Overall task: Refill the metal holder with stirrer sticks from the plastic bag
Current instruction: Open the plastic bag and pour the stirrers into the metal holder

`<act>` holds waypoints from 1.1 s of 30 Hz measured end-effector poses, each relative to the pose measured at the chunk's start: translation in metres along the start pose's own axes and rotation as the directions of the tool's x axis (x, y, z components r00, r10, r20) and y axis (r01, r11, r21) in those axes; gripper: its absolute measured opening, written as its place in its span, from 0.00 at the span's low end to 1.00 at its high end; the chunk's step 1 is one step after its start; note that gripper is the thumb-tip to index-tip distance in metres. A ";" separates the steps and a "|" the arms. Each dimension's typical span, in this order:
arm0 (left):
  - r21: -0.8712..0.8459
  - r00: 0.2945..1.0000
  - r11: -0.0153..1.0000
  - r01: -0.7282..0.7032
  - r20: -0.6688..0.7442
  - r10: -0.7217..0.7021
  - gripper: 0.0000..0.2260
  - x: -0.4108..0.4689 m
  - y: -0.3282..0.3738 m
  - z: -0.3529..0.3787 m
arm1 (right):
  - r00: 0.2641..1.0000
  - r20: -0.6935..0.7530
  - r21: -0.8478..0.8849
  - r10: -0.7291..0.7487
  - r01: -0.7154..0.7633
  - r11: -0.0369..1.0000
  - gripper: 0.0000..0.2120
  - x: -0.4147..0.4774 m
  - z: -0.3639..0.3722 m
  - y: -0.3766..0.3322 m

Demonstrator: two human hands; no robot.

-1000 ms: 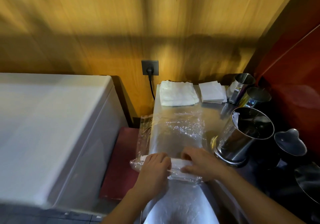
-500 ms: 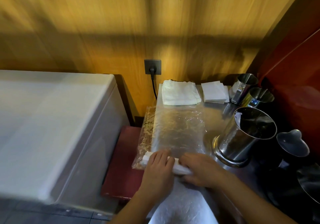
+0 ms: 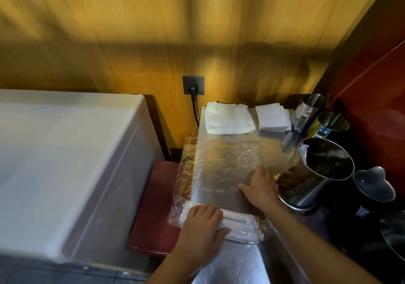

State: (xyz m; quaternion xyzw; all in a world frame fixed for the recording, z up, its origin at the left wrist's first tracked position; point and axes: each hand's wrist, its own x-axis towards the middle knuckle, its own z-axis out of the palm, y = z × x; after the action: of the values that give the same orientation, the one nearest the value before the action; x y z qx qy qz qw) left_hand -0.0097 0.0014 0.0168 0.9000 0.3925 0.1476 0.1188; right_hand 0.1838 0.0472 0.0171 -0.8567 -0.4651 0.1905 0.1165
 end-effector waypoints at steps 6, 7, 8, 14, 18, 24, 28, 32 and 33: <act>-0.072 0.998 0.997 0.029 0.062 -0.025 0.20 -0.001 -0.002 0.004 | 0.993 0.046 0.234 0.111 -0.119 0.965 0.34 0.013 -0.003 -0.007; -0.083 0.994 0.995 0.047 0.099 -0.038 0.23 -0.001 -0.003 0.006 | 0.990 0.080 0.318 0.114 -0.134 0.939 0.28 0.014 -0.004 -0.007; -0.097 0.991 0.994 0.058 0.128 -0.046 0.24 -0.002 -0.005 0.008 | 0.989 0.110 0.358 0.098 -0.131 0.924 0.21 0.014 -0.005 -0.006; -0.070 0.989 0.998 -0.006 0.150 0.016 0.22 0.000 -0.006 0.005 | 1.000 0.016 0.542 -0.022 0.010 0.840 0.18 0.015 -0.010 -0.008; -0.018 0.994 0.996 -0.089 0.065 0.090 0.18 0.005 -0.001 -0.008 | 0.994 -0.090 0.651 -0.065 0.108 0.751 0.22 0.016 -0.024 -0.016; -0.129 0.959 0.986 -0.102 0.250 0.132 0.18 0.016 0.010 -0.034 | 0.972 -0.150 0.667 -0.183 0.236 0.707 0.11 0.008 -0.060 -0.028; -0.167 0.966 0.960 -0.227 0.088 0.243 0.10 0.033 0.020 -0.071 | 0.944 -0.183 0.657 -0.273 0.324 0.681 0.05 -0.004 -0.084 -0.042; 0.023 0.843 0.872 -0.489 -0.242 0.480 0.05 0.072 0.042 -0.127 | 0.917 -0.175 0.656 -0.358 0.380 0.652 0.10 -0.020 -0.111 -0.048; 0.095 0.800 0.843 -0.529 -0.276 0.533 0.07 0.084 0.050 -0.140 | 0.905 -0.203 0.598 -0.373 0.416 0.685 0.12 -0.024 -0.110 -0.053</act>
State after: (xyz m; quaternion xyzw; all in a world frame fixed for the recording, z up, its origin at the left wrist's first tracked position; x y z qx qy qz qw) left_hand 0.0278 0.0444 0.1778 0.9427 0.1391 0.3032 0.0074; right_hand 0.1797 0.0529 0.1419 -0.6532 -0.5435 0.2770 0.4486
